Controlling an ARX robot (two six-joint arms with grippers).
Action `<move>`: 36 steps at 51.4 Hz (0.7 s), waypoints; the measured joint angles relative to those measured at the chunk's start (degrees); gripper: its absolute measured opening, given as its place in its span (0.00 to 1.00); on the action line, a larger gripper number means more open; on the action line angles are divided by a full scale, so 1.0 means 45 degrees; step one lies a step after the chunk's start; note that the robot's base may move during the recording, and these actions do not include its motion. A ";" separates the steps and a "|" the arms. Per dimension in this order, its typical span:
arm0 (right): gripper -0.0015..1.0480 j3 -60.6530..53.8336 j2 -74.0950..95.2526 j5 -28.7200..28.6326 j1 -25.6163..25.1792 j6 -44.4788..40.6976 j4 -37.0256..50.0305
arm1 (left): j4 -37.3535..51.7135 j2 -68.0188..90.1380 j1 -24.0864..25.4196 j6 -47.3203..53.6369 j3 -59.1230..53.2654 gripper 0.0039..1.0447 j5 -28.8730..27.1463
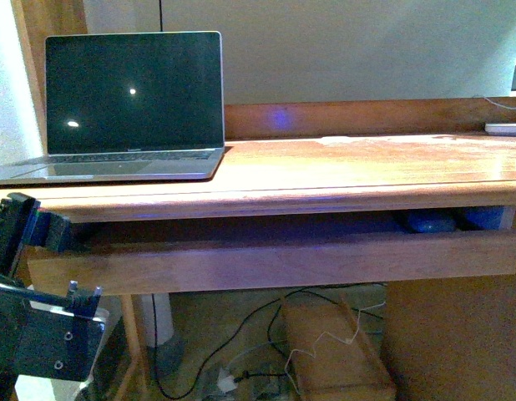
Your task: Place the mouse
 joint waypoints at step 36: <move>0.93 0.0000 0.0000 0.0000 0.0000 0.0000 0.0000 | 0.2671 0.1700 0.0466 -0.2477 0.0427 0.93 -0.0073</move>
